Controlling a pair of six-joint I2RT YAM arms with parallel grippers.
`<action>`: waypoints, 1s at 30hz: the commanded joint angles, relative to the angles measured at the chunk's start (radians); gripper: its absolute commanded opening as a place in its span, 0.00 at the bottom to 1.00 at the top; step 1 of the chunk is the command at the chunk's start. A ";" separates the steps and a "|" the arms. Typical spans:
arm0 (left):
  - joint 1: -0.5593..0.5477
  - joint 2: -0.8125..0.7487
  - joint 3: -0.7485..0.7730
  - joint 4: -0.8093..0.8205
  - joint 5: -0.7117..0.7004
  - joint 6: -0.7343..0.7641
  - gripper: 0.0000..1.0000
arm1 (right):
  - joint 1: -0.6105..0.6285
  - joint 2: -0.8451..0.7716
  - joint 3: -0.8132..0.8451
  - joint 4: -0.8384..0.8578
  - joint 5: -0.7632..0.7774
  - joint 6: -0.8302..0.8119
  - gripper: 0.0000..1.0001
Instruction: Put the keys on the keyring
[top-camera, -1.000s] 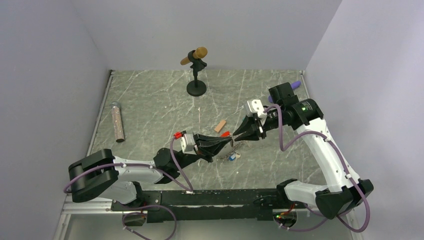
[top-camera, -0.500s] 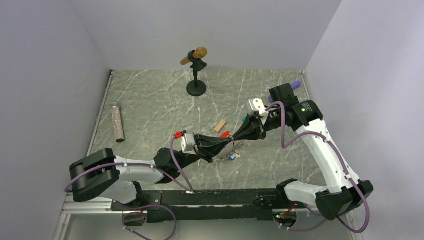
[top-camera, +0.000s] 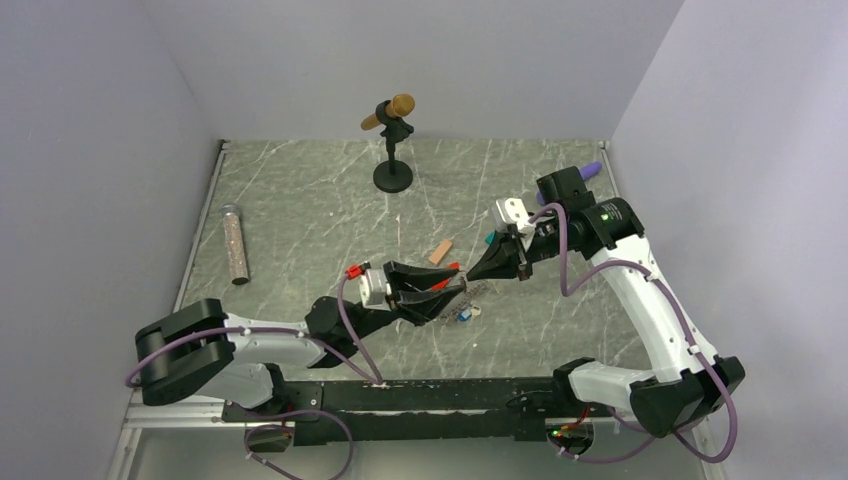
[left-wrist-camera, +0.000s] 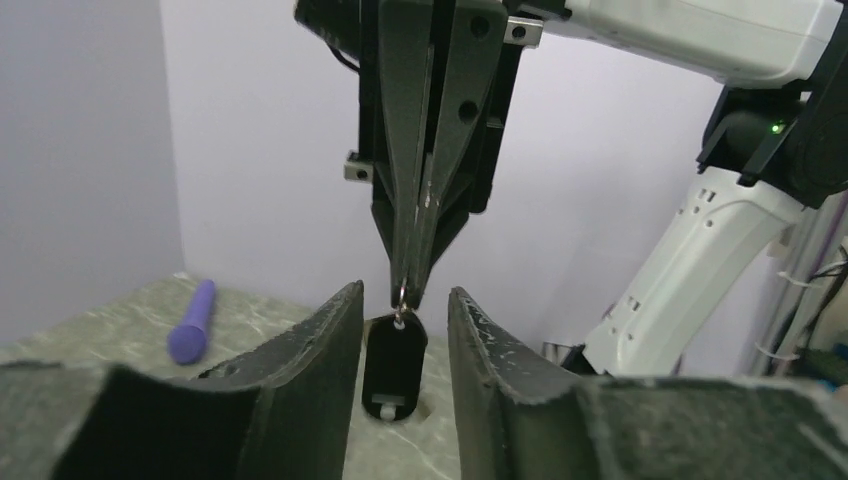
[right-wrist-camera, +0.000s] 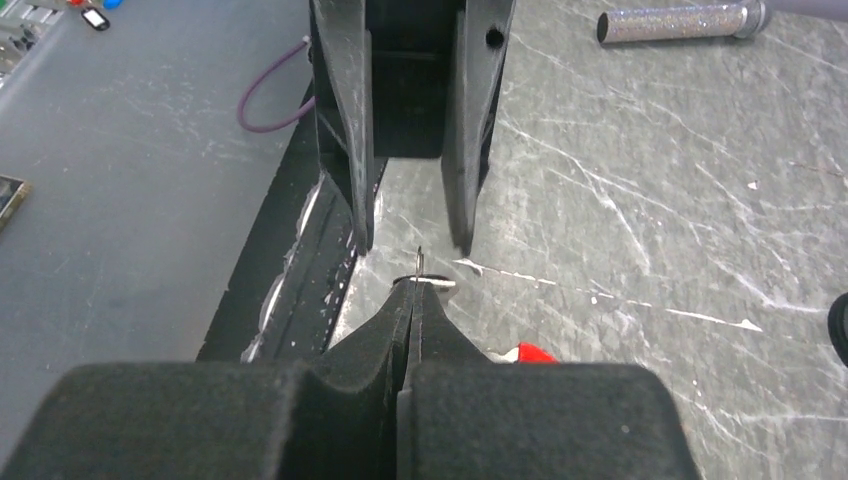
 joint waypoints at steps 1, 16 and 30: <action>0.001 -0.134 -0.036 -0.023 -0.008 0.063 0.47 | 0.001 0.000 0.049 -0.055 0.068 -0.059 0.00; -0.003 -0.273 0.283 -1.144 0.028 0.391 0.54 | 0.045 0.029 0.131 -0.116 0.471 0.010 0.00; -0.009 -0.156 0.363 -1.073 0.014 0.397 0.39 | 0.065 0.042 0.103 -0.106 0.470 0.013 0.00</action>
